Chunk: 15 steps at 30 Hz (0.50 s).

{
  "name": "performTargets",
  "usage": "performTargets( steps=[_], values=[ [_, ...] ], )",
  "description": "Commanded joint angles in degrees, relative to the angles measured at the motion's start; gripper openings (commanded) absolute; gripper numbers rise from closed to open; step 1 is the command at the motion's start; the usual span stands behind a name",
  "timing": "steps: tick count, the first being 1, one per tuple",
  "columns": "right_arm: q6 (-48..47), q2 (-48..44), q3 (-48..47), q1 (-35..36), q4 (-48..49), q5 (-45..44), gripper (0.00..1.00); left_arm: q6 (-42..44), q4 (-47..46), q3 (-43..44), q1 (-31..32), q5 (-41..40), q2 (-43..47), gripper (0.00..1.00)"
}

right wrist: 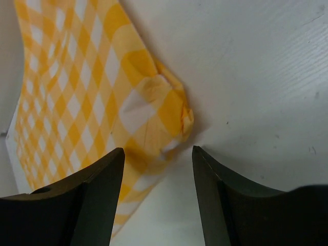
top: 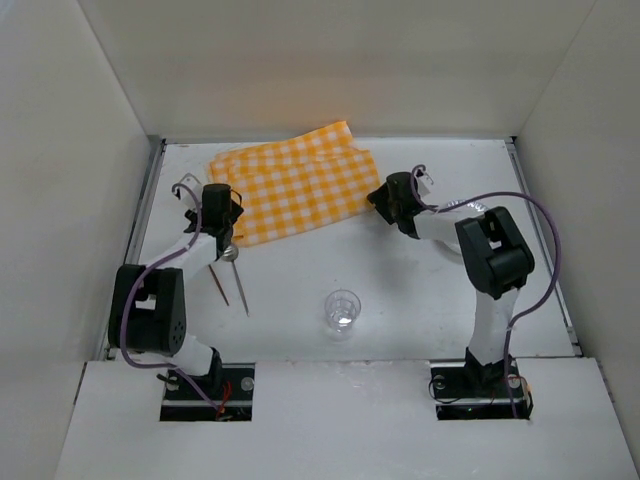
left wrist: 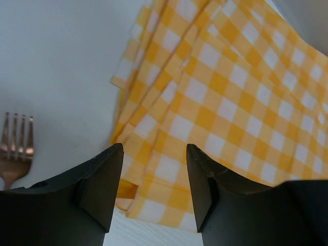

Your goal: Set the dinner table for one person

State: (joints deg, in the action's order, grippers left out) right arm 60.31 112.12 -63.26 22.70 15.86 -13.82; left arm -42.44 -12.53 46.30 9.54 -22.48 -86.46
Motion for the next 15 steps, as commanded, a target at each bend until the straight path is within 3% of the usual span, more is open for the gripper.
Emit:
performTargets(
  steps=[1,5,9,11,13,15],
  values=[
    [4.36,1.96,-8.0,-1.47,-8.8,1.78,0.59,-2.39,0.93,-0.78,-3.07,1.03,1.29,0.49],
    [7.45,5.91,-13.19,-2.7,-13.83,3.71,0.49,-2.39,3.56,2.46,-5.98,1.91,-2.12,0.49],
    [7.98,7.42,-14.08,-3.58,-13.66,5.39,0.16,-3.97,5.15,5.02,-7.47,2.61,-7.67,0.43],
    [7.72,4.97,-10.93,-3.93,-10.25,5.04,0.09,-4.67,5.07,5.64,-7.91,3.49,-9.51,0.32],
    [7.45,1.54,-6.89,-4.46,-5.94,3.46,0.07,-5.37,5.41,6.34,-8.18,4.28,-11.36,0.2],
    [6.66,-2.23,-3.2,-5.34,-3.56,2.32,0.07,-5.9,5.77,7.65,-8.01,5.25,-13.55,0.14]
  ],
)
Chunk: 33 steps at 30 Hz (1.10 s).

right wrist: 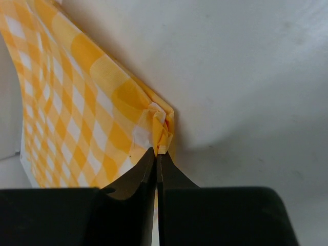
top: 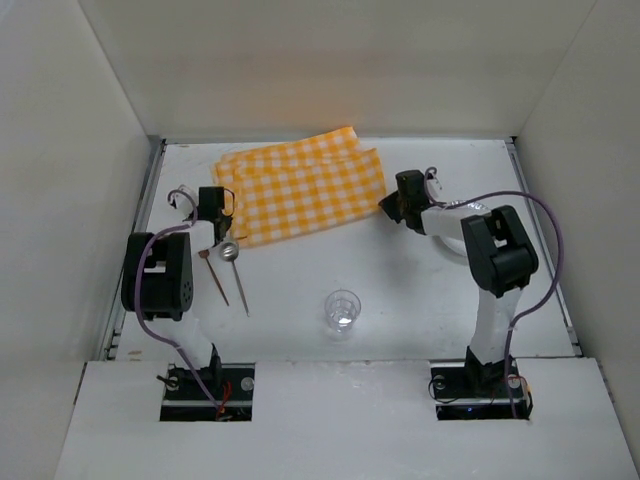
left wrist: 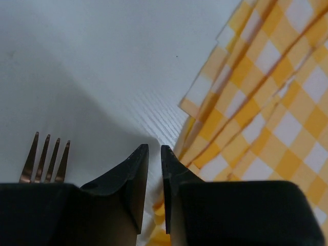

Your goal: Set the dinner table for one person

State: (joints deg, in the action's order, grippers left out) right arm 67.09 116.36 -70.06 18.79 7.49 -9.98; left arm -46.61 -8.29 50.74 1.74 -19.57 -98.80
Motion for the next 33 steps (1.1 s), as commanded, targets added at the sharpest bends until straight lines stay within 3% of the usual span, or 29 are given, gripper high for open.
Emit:
performTargets(
  steps=[1,17,25,28,33],
  values=[
    [-0.73,-8.41,5.53,-1.69,5.69,-1.97,0.07,-1.73,1.7,4.18,-0.2,2.87,-2.43,0.12],
    [-1.87,-27.14,38.15,-4.15,20.98,-4.26,0.1,0.03,9.96,29.85,13.86,6.91,-20.72,0.1],
    [-5.83,-23.2,28.24,-5.65,13.7,-2.33,0.22,0.29,8.04,24.59,12.99,3.06,-13.01,0.13],
    [-5.66,-20.03,24.81,-6.0,12.56,-1.1,0.35,1.34,6.54,22.3,11.58,2.7,-9.75,0.16],
    [-4.51,-21.95,27.08,-5.91,12.9,-1.62,0.69,3.19,3.82,16.68,10.17,2.17,-2.02,0.3]
  ],
)
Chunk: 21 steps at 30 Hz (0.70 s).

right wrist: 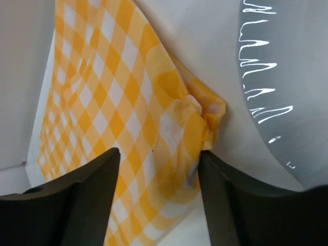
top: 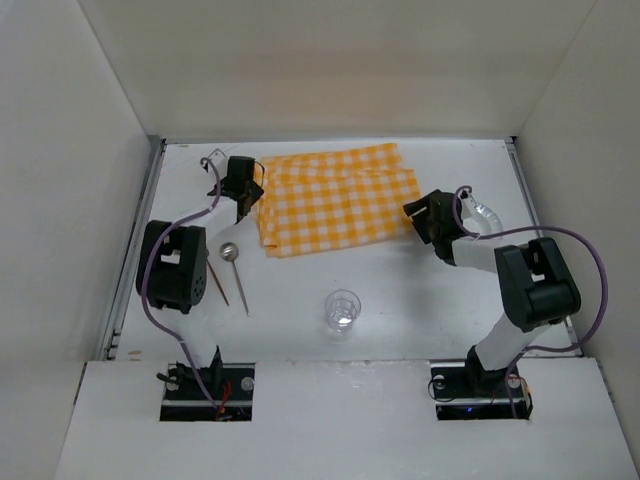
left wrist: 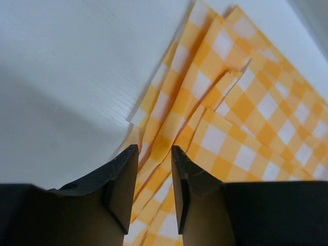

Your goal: Set the dinner table for one person

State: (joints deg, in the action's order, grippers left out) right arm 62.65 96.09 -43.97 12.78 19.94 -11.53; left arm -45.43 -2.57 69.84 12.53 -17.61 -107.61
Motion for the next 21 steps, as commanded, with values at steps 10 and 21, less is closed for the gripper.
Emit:
performTargets(
  steps=[10,21],
  values=[
    [-4.99,-25.14,11.44,0.63,-3.14,-3.41,0.85,1.49,-8.41,-19.02,4.55,0.29,18.05,0.26],
    [-4.47,-48.8,21.28,-11.75,-14.66,-6.14,0.98,-5.28,-12.37,-37.58,15.63,-2.34,31.14,0.35]
  ],
)
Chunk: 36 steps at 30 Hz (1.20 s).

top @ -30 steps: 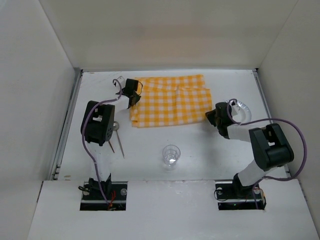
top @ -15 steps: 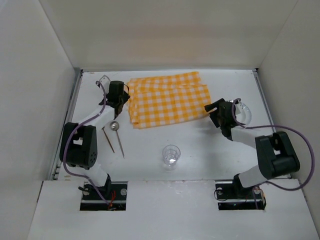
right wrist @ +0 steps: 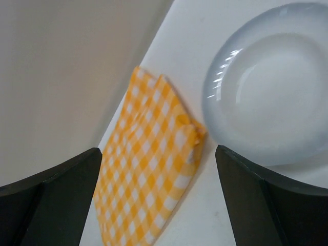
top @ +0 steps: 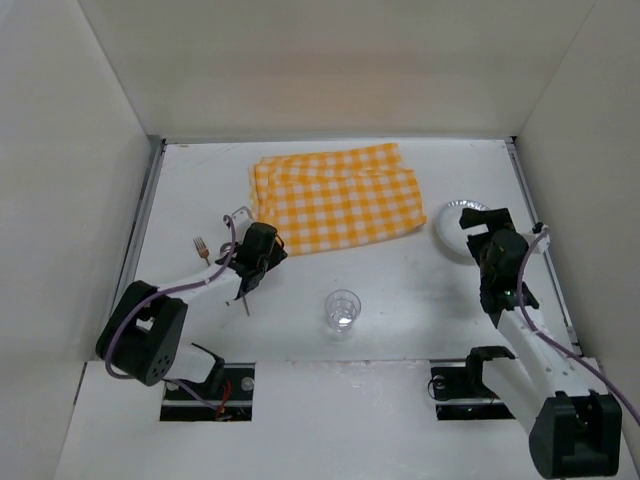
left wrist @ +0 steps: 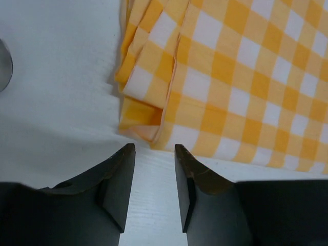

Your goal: Set the dinner table for one person

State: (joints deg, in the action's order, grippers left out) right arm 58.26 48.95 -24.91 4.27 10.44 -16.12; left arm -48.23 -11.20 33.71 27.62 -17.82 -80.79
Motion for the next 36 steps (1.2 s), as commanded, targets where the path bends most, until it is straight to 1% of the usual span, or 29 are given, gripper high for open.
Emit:
performTargets(
  steps=[1,4,9,14,17,21,23,26,28,29,31,34,35,36],
  values=[
    [0.18,-2.1,2.93,-4.22,-5.6,-1.63,0.98,-2.75,-3.74,-1.89,0.81,-2.39,4.42,0.38],
    [2.2,-2.28,6.09,-7.73,-5.69,-1.81,0.95,-3.1,-3.65,-1.29,0.2,-3.09,2.23,0.39],
    [2.82,4.56,7.24,-10.91,-0.87,-0.93,0.89,-5.47,-6.2,1.17,-0.24,-3.88,-2.34,0.39],
    [3.26,12.39,7.15,-13.8,3.88,0.82,0.86,-7.32,-6.37,3.37,-0.86,-3.1,-7.26,0.34],
    [3.7,17.22,7.85,-16.61,8.79,3.54,0.82,-8.11,-6.73,3.99,-1.38,-3.01,-10.25,0.29],
    [5.9,24.42,8.12,-19.26,17.05,8.73,0.74,-8.29,-8.22,4.96,-2.79,-2.83,-13.33,0.24],
    [6.6,27.85,7.94,-19.61,20.66,10.4,0.67,-7.85,-9.36,5.22,-3.23,-2.83,-14.3,0.18],
    [8.36,31.11,8.82,-19.7,24.97,11.11,0.57,-7.5,-9.45,5.05,-4.19,-2.83,-14.22,0.11],
    [8.8,32.52,9.08,-19.7,26.82,11.37,0.51,-7.32,-9.28,4.35,-4.54,-3.44,-13.34,0.08],
    [8.89,32.87,9.09,-19.7,27.26,11.37,0.49,-7.06,-9.19,3.91,-4.72,-3.71,-12.81,0.07],
    [8.89,33.23,9.17,-19.53,27.88,11.11,0.42,-6.44,-8.93,3.64,-5.25,-3.8,-12.46,0.07],
    [8.89,33.76,8.82,-19.44,27.97,10.67,0.36,-5.56,-8.66,3.03,-5.6,-4.14,-10.88,0.08],
    [8.89,33.84,8.82,-19.44,28.32,10.67,0.34,-5.21,-8.49,2.68,-6.04,-4.67,-9.92,0.1],
    [9.06,33.84,9.08,-19.44,28.76,10.67,0.32,-4.86,-8.31,2.5,-6.56,-4.68,-8.69,0.17]
  ],
)
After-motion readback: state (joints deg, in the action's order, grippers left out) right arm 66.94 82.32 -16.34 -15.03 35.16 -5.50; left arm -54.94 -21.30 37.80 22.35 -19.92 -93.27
